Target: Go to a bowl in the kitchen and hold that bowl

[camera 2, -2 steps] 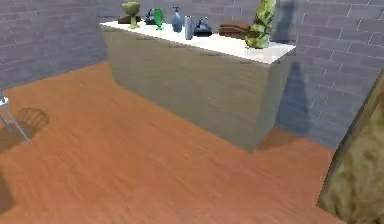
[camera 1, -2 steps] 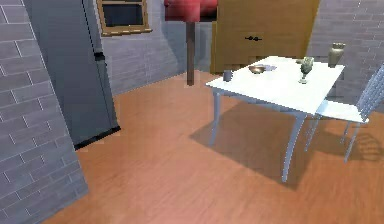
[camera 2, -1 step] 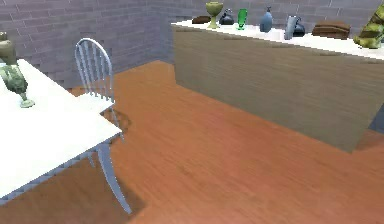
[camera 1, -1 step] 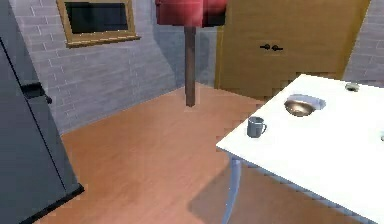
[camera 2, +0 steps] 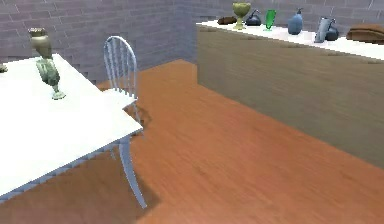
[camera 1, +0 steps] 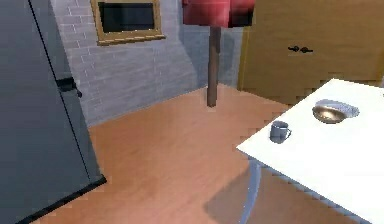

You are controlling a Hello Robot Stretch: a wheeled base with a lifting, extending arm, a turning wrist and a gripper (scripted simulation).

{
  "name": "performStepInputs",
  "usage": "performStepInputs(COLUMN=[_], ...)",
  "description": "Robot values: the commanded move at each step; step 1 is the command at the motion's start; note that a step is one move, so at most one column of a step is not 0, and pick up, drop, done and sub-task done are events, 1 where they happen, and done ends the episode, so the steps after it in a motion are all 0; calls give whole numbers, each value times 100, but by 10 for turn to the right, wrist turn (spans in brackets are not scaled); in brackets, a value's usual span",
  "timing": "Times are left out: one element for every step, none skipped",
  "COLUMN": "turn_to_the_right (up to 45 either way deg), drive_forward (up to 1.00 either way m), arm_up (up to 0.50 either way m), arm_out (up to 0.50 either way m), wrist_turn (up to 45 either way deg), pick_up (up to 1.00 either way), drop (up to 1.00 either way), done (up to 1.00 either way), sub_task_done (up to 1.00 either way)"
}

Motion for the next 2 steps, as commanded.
performStepInputs(turn_to_the_right=[0,-390], drive_forward=[40,0], arm_up=[0,0], arm_out=[0,0], wrist_turn=[0,0], pick_up=[0,0], drop=[0,0], done=[0,0], sub_task_done=[0,0])
